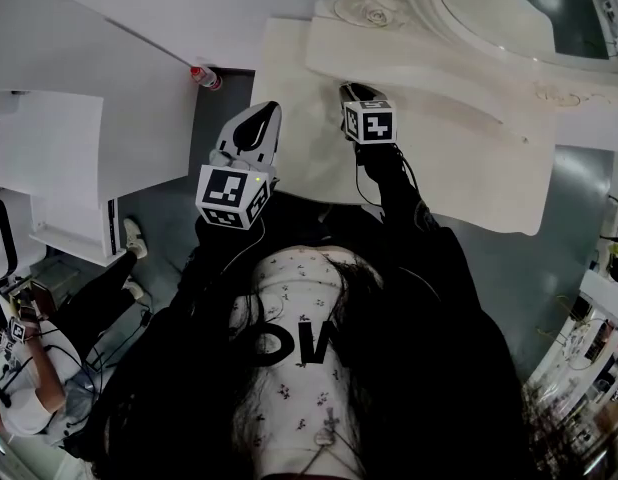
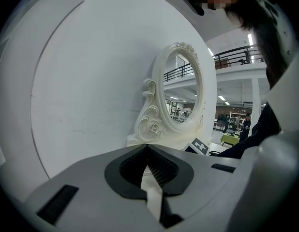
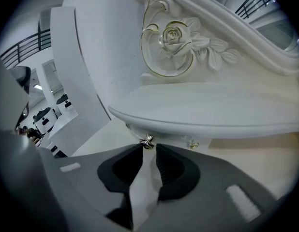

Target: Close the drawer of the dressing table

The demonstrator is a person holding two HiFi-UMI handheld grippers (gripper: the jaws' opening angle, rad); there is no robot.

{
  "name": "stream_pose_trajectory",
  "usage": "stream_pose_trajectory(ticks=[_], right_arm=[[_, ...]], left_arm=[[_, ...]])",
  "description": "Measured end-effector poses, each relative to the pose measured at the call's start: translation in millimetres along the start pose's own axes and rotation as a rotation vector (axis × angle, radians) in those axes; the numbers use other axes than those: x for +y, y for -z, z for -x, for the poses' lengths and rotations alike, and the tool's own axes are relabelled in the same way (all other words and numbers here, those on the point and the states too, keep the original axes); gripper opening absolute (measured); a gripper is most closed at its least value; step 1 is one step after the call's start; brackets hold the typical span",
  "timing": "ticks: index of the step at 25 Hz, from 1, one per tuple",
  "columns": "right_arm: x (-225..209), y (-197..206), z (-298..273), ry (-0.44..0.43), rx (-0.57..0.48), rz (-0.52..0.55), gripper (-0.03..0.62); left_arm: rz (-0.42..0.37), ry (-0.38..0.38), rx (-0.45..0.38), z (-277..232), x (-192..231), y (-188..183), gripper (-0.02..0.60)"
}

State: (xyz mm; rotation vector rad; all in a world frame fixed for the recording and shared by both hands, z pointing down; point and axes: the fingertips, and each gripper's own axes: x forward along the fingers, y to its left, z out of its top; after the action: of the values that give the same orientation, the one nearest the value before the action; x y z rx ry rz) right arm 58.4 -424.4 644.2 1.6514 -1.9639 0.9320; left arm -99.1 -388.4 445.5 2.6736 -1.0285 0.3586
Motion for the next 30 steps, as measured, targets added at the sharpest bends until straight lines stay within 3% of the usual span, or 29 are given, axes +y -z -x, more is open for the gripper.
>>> stream_pose_trajectory(ticks=[16,30], right_arm=[[18,-9,46,-0.043,-0.090,-0.049,0.095],[40,-23,161,-0.208,-0.243,-0.049,0.073]], left_arm=[[-0.017,0.022,0.001,-6,-21,-1,0.000],[-0.023,0.002,-0.007,-8,-74,4,0.000]])
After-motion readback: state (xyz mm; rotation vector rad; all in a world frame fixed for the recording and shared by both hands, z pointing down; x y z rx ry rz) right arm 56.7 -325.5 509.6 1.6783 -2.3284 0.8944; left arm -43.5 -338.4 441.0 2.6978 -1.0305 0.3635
